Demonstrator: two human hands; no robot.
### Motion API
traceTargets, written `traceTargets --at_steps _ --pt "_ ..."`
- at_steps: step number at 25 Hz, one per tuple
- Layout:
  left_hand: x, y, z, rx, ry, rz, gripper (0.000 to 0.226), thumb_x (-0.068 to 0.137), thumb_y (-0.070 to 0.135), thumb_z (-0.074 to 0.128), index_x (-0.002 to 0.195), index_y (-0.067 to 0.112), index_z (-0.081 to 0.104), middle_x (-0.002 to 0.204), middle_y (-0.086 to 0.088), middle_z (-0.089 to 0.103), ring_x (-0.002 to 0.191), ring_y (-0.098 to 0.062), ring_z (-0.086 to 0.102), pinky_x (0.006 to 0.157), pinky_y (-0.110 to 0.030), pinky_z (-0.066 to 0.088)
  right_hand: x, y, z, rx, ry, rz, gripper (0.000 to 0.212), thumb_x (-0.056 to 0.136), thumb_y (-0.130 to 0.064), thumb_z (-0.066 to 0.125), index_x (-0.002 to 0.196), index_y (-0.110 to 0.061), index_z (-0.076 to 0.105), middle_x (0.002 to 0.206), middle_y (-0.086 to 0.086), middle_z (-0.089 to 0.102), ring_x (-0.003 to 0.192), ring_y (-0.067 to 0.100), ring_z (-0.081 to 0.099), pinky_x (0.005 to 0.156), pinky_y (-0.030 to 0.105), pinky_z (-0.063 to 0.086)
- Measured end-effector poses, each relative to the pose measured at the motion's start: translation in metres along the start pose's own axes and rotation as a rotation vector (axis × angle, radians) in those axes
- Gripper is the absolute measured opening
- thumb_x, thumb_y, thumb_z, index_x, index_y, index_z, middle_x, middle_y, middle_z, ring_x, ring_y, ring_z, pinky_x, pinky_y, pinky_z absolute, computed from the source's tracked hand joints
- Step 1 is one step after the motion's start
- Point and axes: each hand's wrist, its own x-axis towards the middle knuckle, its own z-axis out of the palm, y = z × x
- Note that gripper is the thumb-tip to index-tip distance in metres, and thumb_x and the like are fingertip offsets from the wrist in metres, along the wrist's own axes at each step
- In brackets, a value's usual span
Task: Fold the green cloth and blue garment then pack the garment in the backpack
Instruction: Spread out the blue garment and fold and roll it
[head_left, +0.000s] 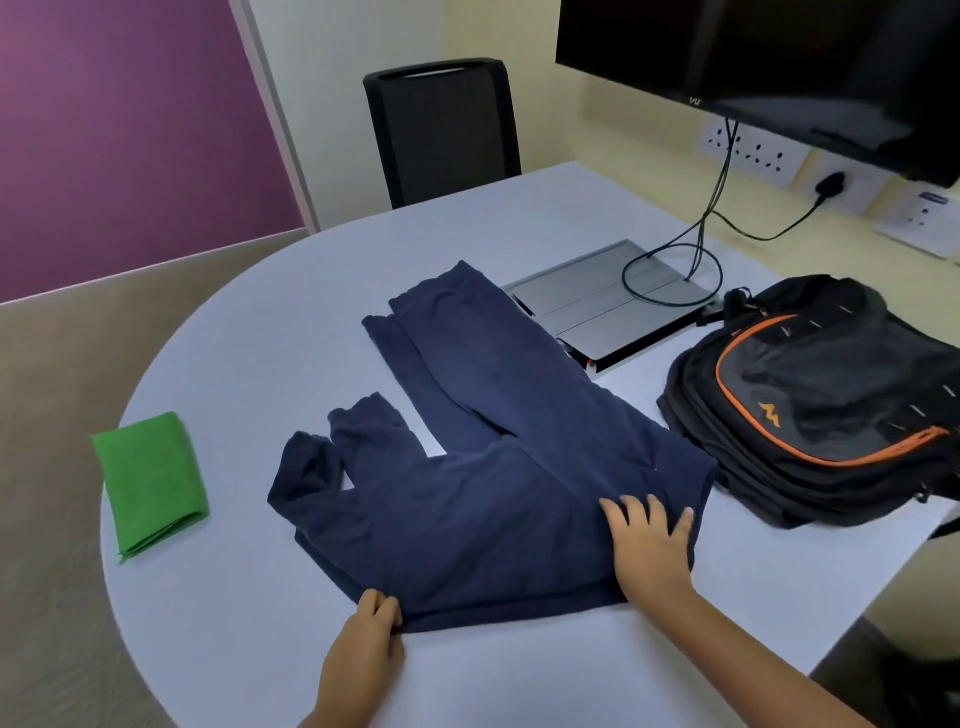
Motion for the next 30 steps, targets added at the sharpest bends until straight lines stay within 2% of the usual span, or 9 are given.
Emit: traceTargets --at_steps 4,8,10,12,16,20,23,26,30 --pt "-0.004 -0.01 0.002 -0.026 -0.028 0.079 0.031 0.058 -0.004 0.055 0.072 0.022 0.047 0.085 0.016 0.031 0.058 -0.005 0.041 0.046 -0.006 0.023 0.026 -0.03 -0.009 0.157 0.046 -0.103 0.045 0.096 -0.031 0.044 0.14 -0.027 0.034 0.141 -0.004 0.039 0.136 0.022 0.029 0.114 0.058 0.012" --pt "0.015 -0.004 -0.019 -0.126 0.036 0.163 0.024 0.069 0.007 0.047 0.075 0.029 0.042 0.09 0.024 0.034 0.064 0.002 0.044 0.05 -0.008 0.03 0.047 -0.056 -0.01 0.293 0.056 -0.172 0.037 0.096 -0.038 0.043 0.132 -0.026 0.043 0.132 -0.006 0.046 0.126 0.018 0.038 0.115 0.042 0.018" --pt "0.038 0.012 -0.039 -0.208 0.101 0.23 0.014 0.074 0.017 0.039 0.077 0.03 0.041 0.088 0.023 0.04 0.069 0.003 0.047 0.057 -0.011 0.038 0.06 -0.071 -0.013 0.406 0.084 -0.207 0.034 0.096 -0.036 0.044 0.128 -0.024 0.047 0.126 -0.006 0.049 0.12 0.016 0.041 0.106 0.03 0.032" --pt "0.074 0.031 -0.061 -0.321 0.175 0.256 0.015 0.077 0.014 0.042 0.075 0.029 0.045 0.083 0.018 0.046 0.072 -0.001 0.051 0.066 -0.015 0.042 0.074 -0.085 -0.02 0.486 0.087 -0.22 0.031 0.097 -0.034 0.044 0.125 -0.023 0.049 0.123 -0.006 0.049 0.116 0.013 0.042 0.092 0.025 0.042" --pt "0.169 0.054 -0.09 -0.465 0.228 0.048 0.022 0.085 0.004 0.047 0.081 0.023 0.057 0.084 0.01 0.056 0.077 -0.005 0.058 0.073 -0.022 0.046 0.11 -0.112 -0.035 0.507 0.094 -0.268 0.029 0.097 -0.027 0.044 0.125 -0.022 0.048 0.121 -0.004 0.049 0.113 0.014 0.043 0.086 0.026 0.045" --pt "0.255 0.053 -0.092 -0.583 0.1 -0.131 0.025 0.088 0.002 0.046 0.095 0.012 0.067 0.092 -0.007 0.068 0.083 -0.016 0.066 0.083 -0.033 0.054 0.15 -0.128 -0.042 0.434 0.102 -0.187 0.03 0.095 -0.032 0.047 0.122 -0.018 0.048 0.121 0.001 0.047 0.112 0.018 0.043 0.085 0.029 0.046" --pt "0.297 0.047 -0.089 -0.752 -0.076 -0.288 0.014 0.092 0.006 0.051 0.096 0.008 0.065 0.097 -0.013 0.065 0.074 -0.013 0.062 0.07 -0.025 0.055 0.165 -0.133 -0.032 0.45 0.002 0.037 0.045 0.09 -0.037 0.058 0.127 -0.017 0.043 0.126 0.005 0.043 0.115 0.022 0.042 0.089 0.031 0.045" --pt "0.32 0.049 -0.085 -0.913 -0.186 -0.422 0.013 0.093 0.021 0.055 0.084 0.014 0.062 0.1 -0.007 0.06 0.073 -0.008 0.058 0.067 -0.02 0.047 0.163 -0.133 -0.017 0.515 -0.022 0.079 0.041 0.091 -0.033 0.056 0.128 -0.017 0.046 0.123 0.003 0.048 0.113 0.02 0.047 0.087 0.03 0.045" --pt "0.341 0.061 -0.091 -0.901 -0.248 -0.416 0.031 0.095 0.033 0.049 0.108 0.007 0.06 0.109 -0.004 0.056 0.07 -0.009 0.055 0.052 -0.01 0.045 0.154 -0.121 -0.029 0.742 0.237 0.064 0.029 0.087 -0.016 0.06 0.115 -0.015 0.064 0.106 0.001 0.06 0.09 0.018 0.06 0.078 0.027 0.05"
